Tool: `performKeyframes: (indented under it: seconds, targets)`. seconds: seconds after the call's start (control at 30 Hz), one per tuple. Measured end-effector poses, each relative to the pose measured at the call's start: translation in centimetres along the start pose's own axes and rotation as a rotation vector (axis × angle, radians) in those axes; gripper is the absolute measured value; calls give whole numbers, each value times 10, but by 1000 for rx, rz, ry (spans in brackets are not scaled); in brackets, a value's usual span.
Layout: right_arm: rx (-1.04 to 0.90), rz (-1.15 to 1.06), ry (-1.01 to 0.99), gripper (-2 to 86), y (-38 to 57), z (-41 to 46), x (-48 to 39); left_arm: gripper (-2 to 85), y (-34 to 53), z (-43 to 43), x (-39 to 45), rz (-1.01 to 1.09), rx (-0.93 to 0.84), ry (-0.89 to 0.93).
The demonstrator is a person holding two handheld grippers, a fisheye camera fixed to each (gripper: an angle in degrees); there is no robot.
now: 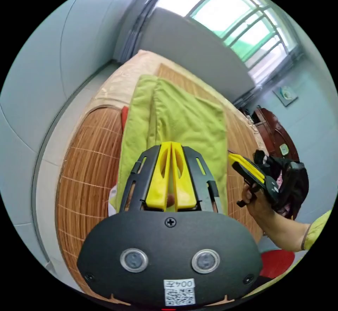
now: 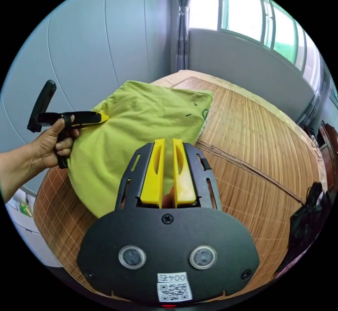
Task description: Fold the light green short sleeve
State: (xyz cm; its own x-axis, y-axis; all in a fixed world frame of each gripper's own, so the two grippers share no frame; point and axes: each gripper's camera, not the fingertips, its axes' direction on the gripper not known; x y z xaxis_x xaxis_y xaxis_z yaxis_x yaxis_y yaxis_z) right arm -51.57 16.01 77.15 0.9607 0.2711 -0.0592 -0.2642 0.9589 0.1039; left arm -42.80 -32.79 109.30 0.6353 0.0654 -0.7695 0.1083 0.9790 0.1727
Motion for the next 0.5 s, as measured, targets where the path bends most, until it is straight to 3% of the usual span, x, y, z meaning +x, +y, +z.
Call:
performKeyframes:
  seconds: [0.1,0.27,0.37,0.43,0.5]
  targets:
    - [-127,-40,-85,58,-17,49,-2,2,11,-1,-2,-24,40,101]
    - [-131,242,-361,50,-37,46,37,2,16,-14,14,-114,57,241]
    - [91,311,-280,51,-19,-34,36,3,24,-57,73,5,135,269]
    - [128,340,-222,63,12,-74,33,5,49,-86,138,176,99,204]
    - [33,323,-91,65,52,-96,28,6,81,-93,182,259,13,93]
